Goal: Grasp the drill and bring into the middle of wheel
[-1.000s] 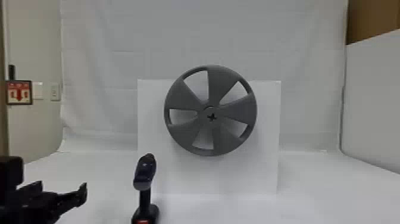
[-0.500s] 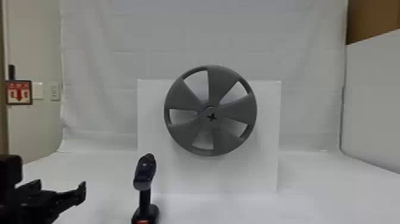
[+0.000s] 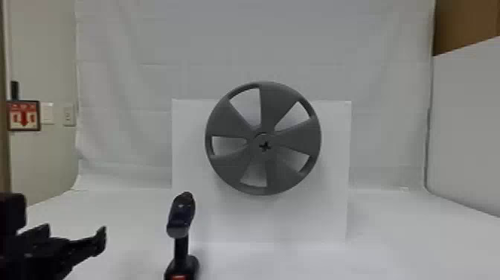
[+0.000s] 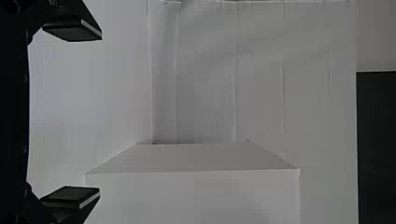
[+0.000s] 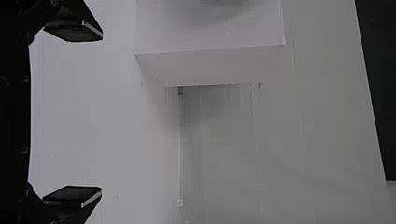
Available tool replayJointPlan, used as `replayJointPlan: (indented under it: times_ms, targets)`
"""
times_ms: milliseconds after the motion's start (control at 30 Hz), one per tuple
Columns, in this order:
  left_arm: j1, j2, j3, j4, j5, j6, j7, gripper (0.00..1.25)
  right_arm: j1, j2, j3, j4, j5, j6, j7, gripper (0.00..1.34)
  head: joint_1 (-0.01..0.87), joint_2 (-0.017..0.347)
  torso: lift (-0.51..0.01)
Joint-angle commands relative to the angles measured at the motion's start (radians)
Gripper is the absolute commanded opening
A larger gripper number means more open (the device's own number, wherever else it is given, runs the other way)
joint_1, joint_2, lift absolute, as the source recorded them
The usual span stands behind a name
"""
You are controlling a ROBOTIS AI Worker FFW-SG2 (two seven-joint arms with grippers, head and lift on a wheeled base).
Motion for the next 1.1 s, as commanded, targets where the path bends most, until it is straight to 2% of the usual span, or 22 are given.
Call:
replayJointPlan:
  times_ms: [0, 1067]
  targets:
    - [0.0, 0.0, 0.002, 0.0, -0.001, 0.0, 0.0, 1.14, -0.002, 0.002, 0.002, -0.002, 0.0, 0.0, 0.0, 1.2, 0.054, 0.031, -0.403]
    - [0.002, 0.0, 0.013, 0.0, -0.003, 0.0, 0.0, 1.14, -0.012, 0.025, -0.003, -0.008, 0.021, -0.008, 0.0, 1.2, 0.054, 0.031, -0.403]
